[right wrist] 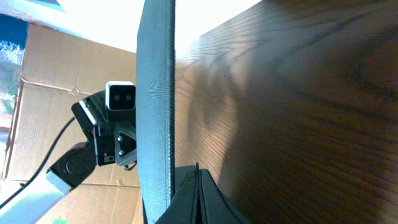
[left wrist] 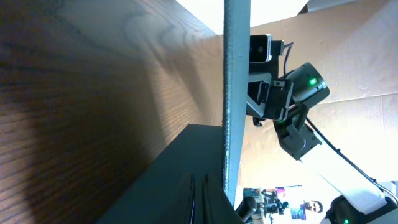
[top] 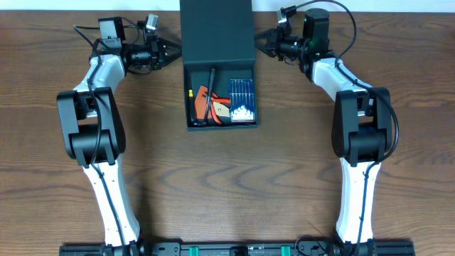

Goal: Pack container
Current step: 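Swing the lid down over the box with both grippers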

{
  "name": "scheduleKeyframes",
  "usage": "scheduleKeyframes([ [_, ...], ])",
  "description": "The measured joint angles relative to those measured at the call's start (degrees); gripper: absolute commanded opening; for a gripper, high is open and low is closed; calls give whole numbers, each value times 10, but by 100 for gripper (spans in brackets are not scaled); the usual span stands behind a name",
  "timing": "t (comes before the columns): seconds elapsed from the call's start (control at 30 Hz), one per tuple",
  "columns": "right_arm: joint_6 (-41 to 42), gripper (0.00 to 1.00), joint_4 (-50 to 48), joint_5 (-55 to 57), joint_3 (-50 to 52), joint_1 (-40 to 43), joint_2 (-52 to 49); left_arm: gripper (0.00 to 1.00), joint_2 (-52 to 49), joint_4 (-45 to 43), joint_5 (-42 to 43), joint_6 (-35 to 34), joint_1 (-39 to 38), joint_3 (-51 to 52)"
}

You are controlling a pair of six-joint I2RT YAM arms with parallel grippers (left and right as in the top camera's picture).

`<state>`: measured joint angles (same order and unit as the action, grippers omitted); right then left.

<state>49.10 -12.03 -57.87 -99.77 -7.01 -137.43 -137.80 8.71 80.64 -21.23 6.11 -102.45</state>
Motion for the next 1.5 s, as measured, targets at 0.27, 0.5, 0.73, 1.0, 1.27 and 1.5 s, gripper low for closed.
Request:
scheduleKeyframes([
  [0.27, 0, 1, -6, 0, 0, 0, 0, 6, 0, -13, 0, -13, 0, 0],
  [0.5, 2, 1, -34, -14, 0, 0, 0, 6, 0, -59, 7, -34, 0, 0],
  [0.73, 1, 1, -50, -43, 0, 0, 0, 6, 0, -77, 34, -45, 0, 0],
  [1.0, 2, 2, -52, -84, -5, 0, 0, 6, 0, -77, 69, -56, -1, 0],
  [1.27, 31, 2, -90, -112, -6, 0, 0, 6, 0, -77, 80, -82, -4, 0],
  [1.5, 100, 1, -174, -154, -7, 0, 0, 6, 2, -62, 80, -101, -4, 0],
])
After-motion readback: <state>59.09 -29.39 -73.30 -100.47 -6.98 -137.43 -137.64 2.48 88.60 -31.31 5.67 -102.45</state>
